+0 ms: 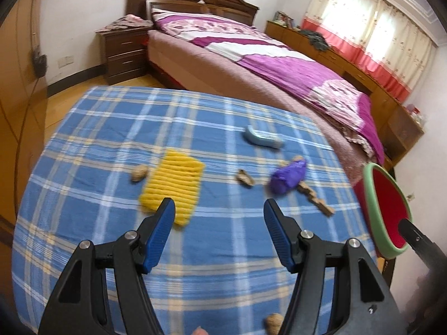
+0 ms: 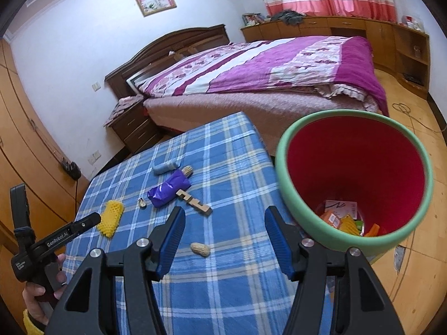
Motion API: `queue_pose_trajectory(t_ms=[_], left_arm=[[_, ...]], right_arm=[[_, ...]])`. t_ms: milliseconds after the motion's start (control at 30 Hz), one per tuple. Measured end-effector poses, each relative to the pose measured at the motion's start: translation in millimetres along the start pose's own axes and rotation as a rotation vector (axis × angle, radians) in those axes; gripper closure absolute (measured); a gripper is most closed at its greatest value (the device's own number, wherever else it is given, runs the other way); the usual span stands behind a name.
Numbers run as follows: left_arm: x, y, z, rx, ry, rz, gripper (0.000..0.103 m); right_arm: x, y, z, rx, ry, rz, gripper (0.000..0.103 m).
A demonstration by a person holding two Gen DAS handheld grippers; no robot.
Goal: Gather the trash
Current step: 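Move both tools back over the table toward the yellow foam net and wooden stick, then grasp the yellow foam net with the left gripper while the right gripper grasps the light wooden stick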
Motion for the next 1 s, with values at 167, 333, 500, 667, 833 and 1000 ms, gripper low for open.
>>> queue_pose_trajectory(t_ms=[167, 333, 500, 667, 833, 1000], left_arm=[[-4, -7, 26, -0.057, 0.020, 0.007, 0.038], [-7, -20, 47, -0.089, 0.052, 0.028, 0.037], [-6, -37, 57, -0.125, 0.053, 0.052, 0.037], [-2, -50, 62, -0.139, 0.066, 0.074, 0.038], [-6, -55, 60, -0.155, 0.046, 0.053, 0.038], [-5, -57, 57, -0.150, 0.050, 0.043, 0.038]], right_arm=[[-2, -20, 14, -0.006, 0.040, 0.032, 0.041], [-4, -45, 27, -0.008, 0.075, 0.072, 0.041], [-3, -70, 38, -0.006, 0.116, 0.115, 0.041], [-2, -91, 46, -0.003, 0.154, 0.150, 0.041], [1, -107, 50, 0.009, 0.197, 0.173, 0.041], [4, -120, 53, 0.010, 0.225, 0.194, 0.041]])
Point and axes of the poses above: each gripper's, at about its wrist camera, not at the fingertips, and y roughly against the way its jaws point, z to its left, x to its underside, the point moved 7 cm from there along -y, roughly the way its jaws point, and after that the axes turned 7 degrees about x, right-handed, at the moved point
